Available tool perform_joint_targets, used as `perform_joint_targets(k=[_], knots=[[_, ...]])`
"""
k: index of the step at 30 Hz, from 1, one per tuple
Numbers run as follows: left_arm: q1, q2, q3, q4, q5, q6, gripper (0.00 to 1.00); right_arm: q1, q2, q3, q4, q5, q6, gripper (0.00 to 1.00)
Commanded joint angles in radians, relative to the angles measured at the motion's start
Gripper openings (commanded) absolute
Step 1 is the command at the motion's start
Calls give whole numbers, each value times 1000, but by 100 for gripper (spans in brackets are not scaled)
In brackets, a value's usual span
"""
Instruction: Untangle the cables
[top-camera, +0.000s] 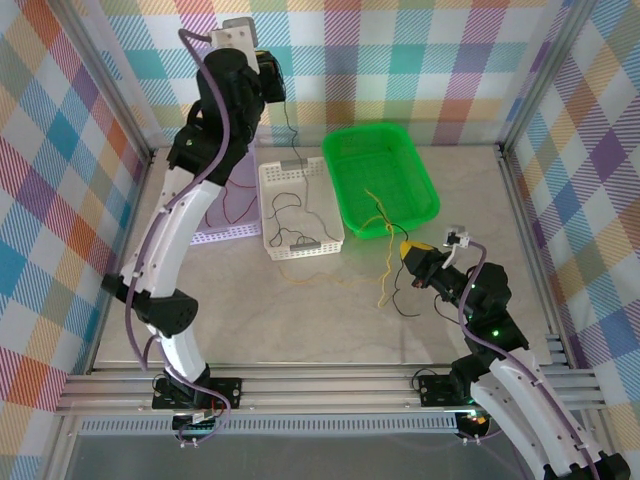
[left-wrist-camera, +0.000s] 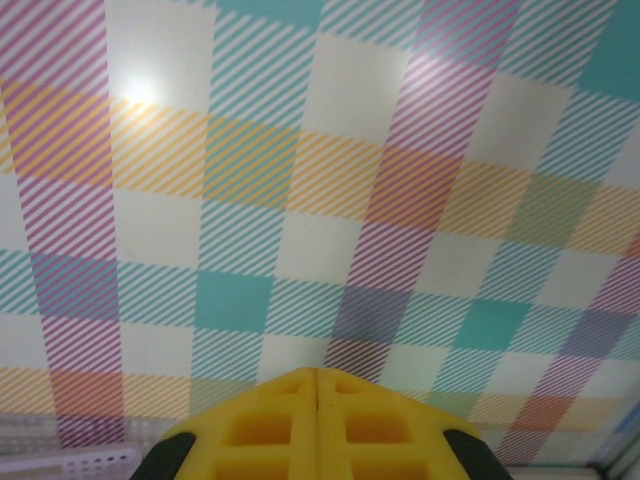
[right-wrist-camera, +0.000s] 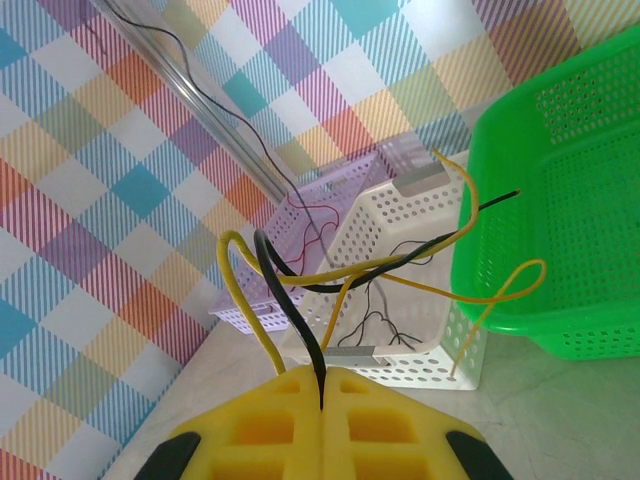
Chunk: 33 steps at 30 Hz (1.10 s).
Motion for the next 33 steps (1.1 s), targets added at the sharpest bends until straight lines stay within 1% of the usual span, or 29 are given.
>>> perform_joint_targets(k=[1,6,9,14,20,25,33], knots=[[31,18,24,13,-26,-19,0,-3,-14,-11,29,-14,1,0],[53,57,16,-34,-21,-39,0,-3,-14,-10,33,-22,3,0],[54,62,-28,-49,-9,-50,0,-3,-15,-10,34,-27,6,0],[53,11,-226,37,10,-80,0,-3,-13,-10,37,-32,8,0],[53,-24,-401,76,35,-140,0,-3,13,-1,35,-35,17,0],[53,-60,-577,149,50,-199,0,-1,22,2,35,-46,14,0],[45,-65,-751,179,92,-278,0,-1,24,0,37,-46,13,0]])
